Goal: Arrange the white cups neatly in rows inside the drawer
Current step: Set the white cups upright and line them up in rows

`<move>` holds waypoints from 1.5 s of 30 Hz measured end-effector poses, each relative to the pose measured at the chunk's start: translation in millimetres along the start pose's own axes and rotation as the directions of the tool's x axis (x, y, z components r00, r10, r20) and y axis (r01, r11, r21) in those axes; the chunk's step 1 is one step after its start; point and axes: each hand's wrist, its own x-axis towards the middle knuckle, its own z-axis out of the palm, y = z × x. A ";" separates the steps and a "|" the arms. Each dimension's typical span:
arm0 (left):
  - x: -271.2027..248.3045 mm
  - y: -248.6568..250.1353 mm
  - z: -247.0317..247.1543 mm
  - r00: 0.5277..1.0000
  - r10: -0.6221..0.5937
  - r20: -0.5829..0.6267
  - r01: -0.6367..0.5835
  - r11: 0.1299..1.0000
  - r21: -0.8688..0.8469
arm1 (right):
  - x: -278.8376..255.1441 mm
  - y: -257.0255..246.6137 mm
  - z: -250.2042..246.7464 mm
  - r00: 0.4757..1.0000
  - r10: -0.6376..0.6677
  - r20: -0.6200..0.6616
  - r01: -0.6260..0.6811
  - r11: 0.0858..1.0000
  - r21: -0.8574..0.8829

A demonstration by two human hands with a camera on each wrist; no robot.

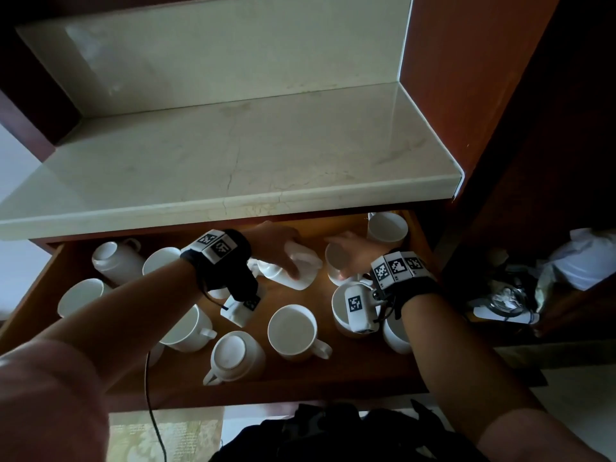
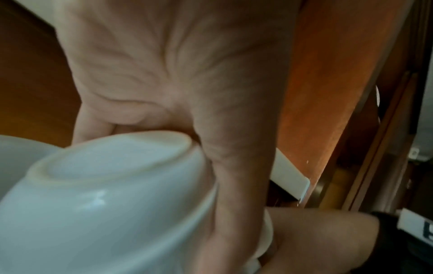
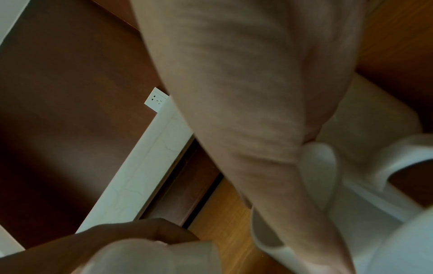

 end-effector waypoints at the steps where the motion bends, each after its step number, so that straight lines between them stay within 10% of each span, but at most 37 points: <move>1: -2.6 -1.6 1.6 1.000 0.010 -0.028 -0.011 1.000 -0.021 | 0.4 -0.1 0.5 1.000 -0.006 0.006 0.005 1.000 0.006; 11: -19.6 -13.3 10.0 0.978 -0.046 -0.201 -0.050 0.894 -0.445 | 4.0 -1.6 -0.3 0.998 0.052 -0.032 -0.054 0.997 -0.052; 25: -43.5 -11.0 14.3 0.977 0.002 -0.215 -0.200 0.373 -0.906 | 8.2 1.9 2.4 0.995 0.092 -0.026 -0.094 0.992 -0.089; 37: -34.3 -22.7 15.2 0.994 -0.007 -0.107 -0.090 0.491 -0.867 | 7.3 -1.8 3.5 0.999 0.049 -0.009 -0.050 0.997 -0.063; 45: -24.3 -18.5 13.4 0.988 0.057 -0.147 -0.113 0.907 -0.406 | 7.9 -1.6 2.3 0.999 0.042 0.002 -0.042 0.994 -0.102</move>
